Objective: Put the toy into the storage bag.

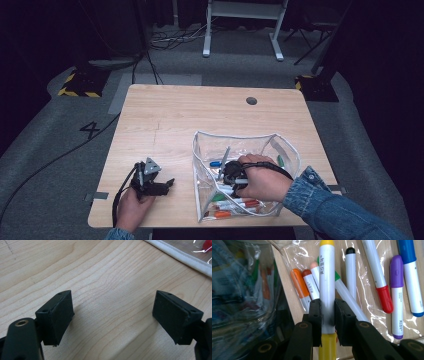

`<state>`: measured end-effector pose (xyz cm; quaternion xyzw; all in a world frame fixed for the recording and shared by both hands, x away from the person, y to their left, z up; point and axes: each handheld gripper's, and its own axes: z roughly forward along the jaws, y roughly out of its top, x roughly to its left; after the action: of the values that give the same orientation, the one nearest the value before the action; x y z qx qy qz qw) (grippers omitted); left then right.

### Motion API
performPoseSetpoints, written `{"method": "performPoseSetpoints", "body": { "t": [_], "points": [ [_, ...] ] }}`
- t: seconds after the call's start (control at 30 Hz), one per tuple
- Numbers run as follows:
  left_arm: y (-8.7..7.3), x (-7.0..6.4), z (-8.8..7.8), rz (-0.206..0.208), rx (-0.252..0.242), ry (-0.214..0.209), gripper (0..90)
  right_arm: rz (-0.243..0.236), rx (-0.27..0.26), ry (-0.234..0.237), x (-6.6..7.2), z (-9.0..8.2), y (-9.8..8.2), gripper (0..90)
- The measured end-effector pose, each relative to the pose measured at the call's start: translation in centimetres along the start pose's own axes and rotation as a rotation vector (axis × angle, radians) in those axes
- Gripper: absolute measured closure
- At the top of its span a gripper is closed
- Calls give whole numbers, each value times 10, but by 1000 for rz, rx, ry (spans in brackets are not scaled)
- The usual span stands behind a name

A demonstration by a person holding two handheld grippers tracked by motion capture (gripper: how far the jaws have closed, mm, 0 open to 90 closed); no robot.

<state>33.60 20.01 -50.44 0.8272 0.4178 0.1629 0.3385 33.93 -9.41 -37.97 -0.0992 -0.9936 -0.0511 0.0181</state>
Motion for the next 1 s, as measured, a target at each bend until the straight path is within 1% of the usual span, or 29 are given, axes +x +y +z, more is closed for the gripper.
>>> {"method": "performPoseSetpoints", "body": {
  "t": [0.03,0.07,0.1,0.17,0.23,0.3,0.33,0.4,0.5,0.57,0.63,0.77,0.8,0.87,1.0],
  "points": [
    [0,0,0,0,0,1,174,-4,0,-4,-1,2,0,758],
    [0,0,0,0,0,1,174,-5,0,-11,-1,3,-1,697],
    [0,0,0,0,0,1,174,-7,-12,-20,-2,4,-2,634],
    [0,0,0,0,0,1,174,-8,-51,-55,-5,2,-4,561],
    [0,0,0,0,0,1,174,-19,-102,-94,-6,-5,-6,497],
    [0,0,0,0,0,1,174,-5,-165,-114,-9,-17,-10,487],
    [0,0,0,0,0,0,174,11,-196,-118,-10,-24,-12,481],
    [0,0,0,0,0,0,174,42,-261,-139,-11,-39,-18,481],
    [0,0,0,0,0,1,174,86,-331,-163,-15,-62,-31,485],
    [0,0,0,0,0,1,174,116,-374,-188,-18,-77,-42,491],
    [0,0,0,0,0,0,174,145,-398,-204,-22,-87,-52,498],
    [0,0,0,2,2,0,174,215,-436,-249,-32,-105,-80,501],
    [0,0,0,2,2,0,174,229,-440,-258,-34,-108,-85,497],
    [0,0,0,3,2,0,174,274,-462,-269,-39,-115,-98,501],
    [0,0,0,2,2,0,173,340,-480,-299,-51,-126,-124,512]
  ]
}}
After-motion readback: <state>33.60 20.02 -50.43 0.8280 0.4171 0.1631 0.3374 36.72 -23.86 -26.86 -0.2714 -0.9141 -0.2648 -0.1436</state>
